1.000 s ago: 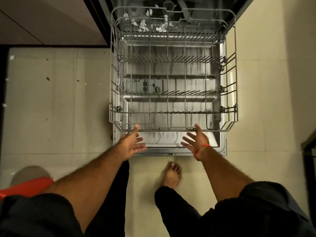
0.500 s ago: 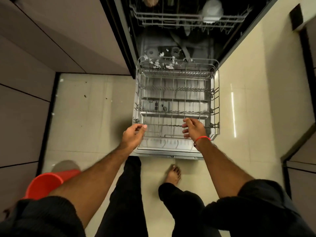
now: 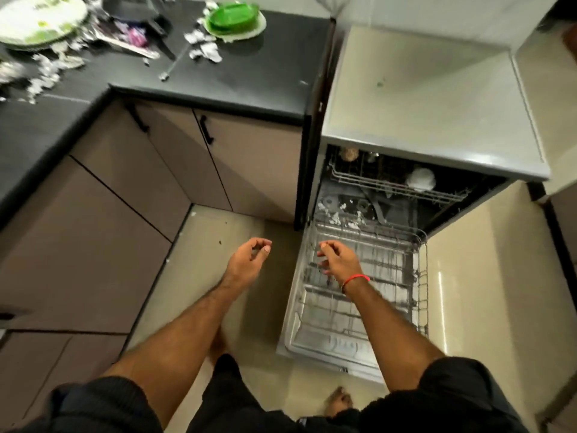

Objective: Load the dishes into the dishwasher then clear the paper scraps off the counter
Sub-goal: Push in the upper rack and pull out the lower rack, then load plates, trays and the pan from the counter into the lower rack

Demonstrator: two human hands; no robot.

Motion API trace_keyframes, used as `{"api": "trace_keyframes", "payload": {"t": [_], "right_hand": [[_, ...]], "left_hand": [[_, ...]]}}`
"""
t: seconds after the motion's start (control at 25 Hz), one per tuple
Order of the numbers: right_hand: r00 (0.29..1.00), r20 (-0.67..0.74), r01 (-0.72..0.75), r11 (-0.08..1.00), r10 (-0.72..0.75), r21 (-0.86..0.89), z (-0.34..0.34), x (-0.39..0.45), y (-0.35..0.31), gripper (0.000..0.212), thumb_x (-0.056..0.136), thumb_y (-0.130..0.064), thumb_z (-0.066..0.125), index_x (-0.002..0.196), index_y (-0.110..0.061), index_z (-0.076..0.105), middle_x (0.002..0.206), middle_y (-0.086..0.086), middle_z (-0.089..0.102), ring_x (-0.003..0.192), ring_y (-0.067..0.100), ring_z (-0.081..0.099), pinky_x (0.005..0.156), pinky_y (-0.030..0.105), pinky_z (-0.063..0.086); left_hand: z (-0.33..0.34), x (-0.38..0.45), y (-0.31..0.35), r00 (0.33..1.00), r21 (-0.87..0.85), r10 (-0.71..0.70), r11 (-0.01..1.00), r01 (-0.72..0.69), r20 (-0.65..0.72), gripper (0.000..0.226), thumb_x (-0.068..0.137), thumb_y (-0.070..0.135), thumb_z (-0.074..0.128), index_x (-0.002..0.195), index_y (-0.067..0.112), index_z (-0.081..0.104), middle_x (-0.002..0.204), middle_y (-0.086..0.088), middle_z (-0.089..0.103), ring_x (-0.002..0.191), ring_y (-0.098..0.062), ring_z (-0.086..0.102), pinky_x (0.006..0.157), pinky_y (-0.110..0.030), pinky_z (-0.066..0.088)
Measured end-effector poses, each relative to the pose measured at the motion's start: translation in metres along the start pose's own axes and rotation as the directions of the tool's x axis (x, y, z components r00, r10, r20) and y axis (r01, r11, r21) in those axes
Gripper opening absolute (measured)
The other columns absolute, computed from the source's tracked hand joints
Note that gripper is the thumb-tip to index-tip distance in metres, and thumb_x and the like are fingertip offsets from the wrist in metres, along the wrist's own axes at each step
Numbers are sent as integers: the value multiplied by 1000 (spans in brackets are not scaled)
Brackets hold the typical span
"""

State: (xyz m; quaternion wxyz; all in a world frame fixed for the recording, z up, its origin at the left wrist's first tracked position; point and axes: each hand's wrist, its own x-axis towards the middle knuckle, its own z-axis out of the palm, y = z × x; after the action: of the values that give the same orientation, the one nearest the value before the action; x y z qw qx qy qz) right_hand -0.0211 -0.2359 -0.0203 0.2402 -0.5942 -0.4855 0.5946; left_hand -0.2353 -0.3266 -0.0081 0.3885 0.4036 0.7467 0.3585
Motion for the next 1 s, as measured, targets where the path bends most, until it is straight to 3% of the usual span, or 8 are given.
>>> {"api": "trace_keyframes", "payload": {"t": [0.12, 0.28, 0.44, 0.68, 1.0], "right_hand": [[1000, 11, 18, 1000, -18, 2, 73, 16, -48, 14, 100, -17, 52, 89, -21, 61, 82, 5, 64, 55, 13, 52, 42, 21, 39], [993, 45, 107, 994, -106, -31, 168, 39, -131, 15, 99, -10, 52, 97, -22, 61, 84, 3, 66, 56, 14, 55, 43, 20, 42], [974, 30, 223, 975, -223, -12, 233, 68, -214, 20, 98, -7, 52, 100, -24, 61, 88, 3, 67, 57, 14, 58, 44, 20, 46], [945, 32, 326, 946, -325, 5, 281, 128, -295, 21, 94, -8, 54, 103, -25, 63, 93, 6, 68, 66, 18, 63, 54, 28, 51], [929, 151, 344, 939, -337, -18, 325, 257, -373, 19, 95, -13, 55, 97, -30, 63, 103, 9, 68, 71, 17, 64, 61, 32, 54]], "left_hand": [[-84, 40, -6, 995, -8, 75, 997, -75, -69, 13, 99, 22, 62, 109, 22, 70, 94, 3, 73, 83, -12, 67, 74, -24, 52], [-195, 92, -7, 980, -14, 122, 992, -126, -159, 14, 96, 21, 66, 109, 25, 68, 94, 5, 71, 79, -20, 70, 79, -37, 59], [-282, 144, 10, 964, 2, 202, 979, -205, -173, 21, 96, 21, 66, 117, 25, 64, 97, 7, 71, 81, -18, 70, 82, -36, 58], [-345, 207, 37, 939, -27, 257, 962, -270, -230, 27, 95, 22, 68, 118, 34, 61, 103, 8, 71, 80, -22, 70, 81, -36, 60], [-378, 326, 63, 926, 44, 227, 974, -224, -303, 39, 96, 16, 66, 134, 20, 56, 115, 3, 64, 84, -13, 68, 70, -15, 55]]}}
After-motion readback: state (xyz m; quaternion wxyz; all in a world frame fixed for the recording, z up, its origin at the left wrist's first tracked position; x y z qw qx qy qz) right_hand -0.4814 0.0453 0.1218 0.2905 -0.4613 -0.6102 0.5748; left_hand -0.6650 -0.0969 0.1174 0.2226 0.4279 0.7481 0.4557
